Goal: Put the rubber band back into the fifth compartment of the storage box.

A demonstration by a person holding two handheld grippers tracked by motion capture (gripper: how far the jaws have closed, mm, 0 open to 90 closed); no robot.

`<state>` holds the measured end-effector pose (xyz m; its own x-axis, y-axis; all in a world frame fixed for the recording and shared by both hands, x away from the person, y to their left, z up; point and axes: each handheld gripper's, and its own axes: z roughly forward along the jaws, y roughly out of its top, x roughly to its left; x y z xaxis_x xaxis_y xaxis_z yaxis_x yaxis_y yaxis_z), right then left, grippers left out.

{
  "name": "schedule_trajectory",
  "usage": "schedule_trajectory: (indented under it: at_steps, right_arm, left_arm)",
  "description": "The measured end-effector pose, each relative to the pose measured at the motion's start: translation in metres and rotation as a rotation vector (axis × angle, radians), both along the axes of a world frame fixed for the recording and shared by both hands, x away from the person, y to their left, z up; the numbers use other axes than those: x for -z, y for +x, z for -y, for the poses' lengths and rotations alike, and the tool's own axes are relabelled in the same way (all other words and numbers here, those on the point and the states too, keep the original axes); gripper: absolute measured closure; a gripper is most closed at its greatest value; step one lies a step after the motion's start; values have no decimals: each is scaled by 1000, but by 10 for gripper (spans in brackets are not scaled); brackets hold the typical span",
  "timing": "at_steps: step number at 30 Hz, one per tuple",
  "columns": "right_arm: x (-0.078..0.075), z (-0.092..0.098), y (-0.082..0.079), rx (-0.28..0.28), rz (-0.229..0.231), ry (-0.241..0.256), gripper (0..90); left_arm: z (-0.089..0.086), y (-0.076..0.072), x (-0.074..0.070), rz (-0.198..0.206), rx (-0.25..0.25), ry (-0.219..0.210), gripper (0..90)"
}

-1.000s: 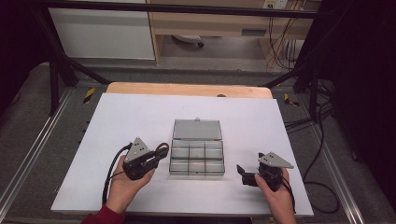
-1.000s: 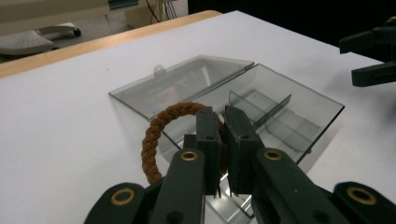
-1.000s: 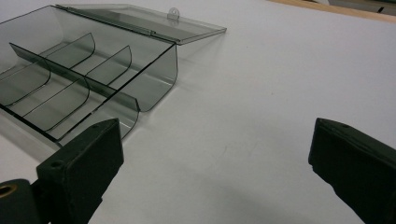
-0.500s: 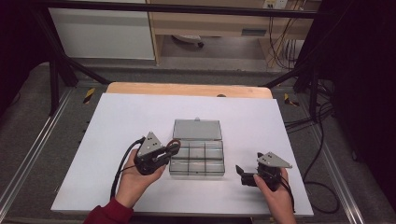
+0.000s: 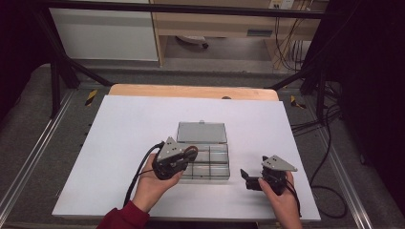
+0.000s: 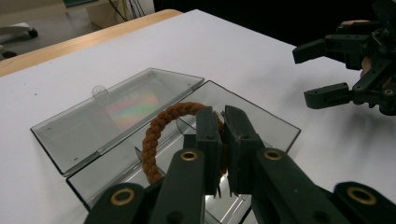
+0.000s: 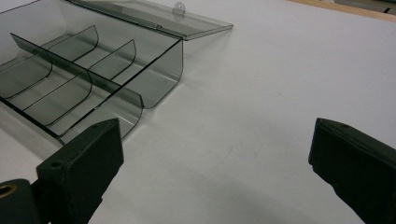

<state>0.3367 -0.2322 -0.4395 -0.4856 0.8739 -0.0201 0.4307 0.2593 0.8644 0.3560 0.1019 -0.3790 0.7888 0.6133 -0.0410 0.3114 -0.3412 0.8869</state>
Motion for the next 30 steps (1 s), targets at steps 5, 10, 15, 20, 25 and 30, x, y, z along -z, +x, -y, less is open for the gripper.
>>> schedule_trajectory:
  at_steps: [5,10,15,20,25,30]
  right_arm:
    - [0,0,1,0,-4,2,34]
    - [1,-1,1,-1,-7,0,34]
    - [1,-1,0,-2,-8,-2,34]
    - [0,0,0,-4,-3,6,34]
    - [0,0,1,-5,-6,3,34]
    - [0,-1,0,-4,-6,2,33]
  left_arm:
    - [5,0,4,-7,16,16,851]
    - [5,0,8,-15,14,17,850]
    - [5,3,8,-26,13,12,851]
    - [12,2,11,-42,24,30,850]
    - [19,2,19,-71,40,42,849]
    - [26,-1,25,-86,58,48,850]
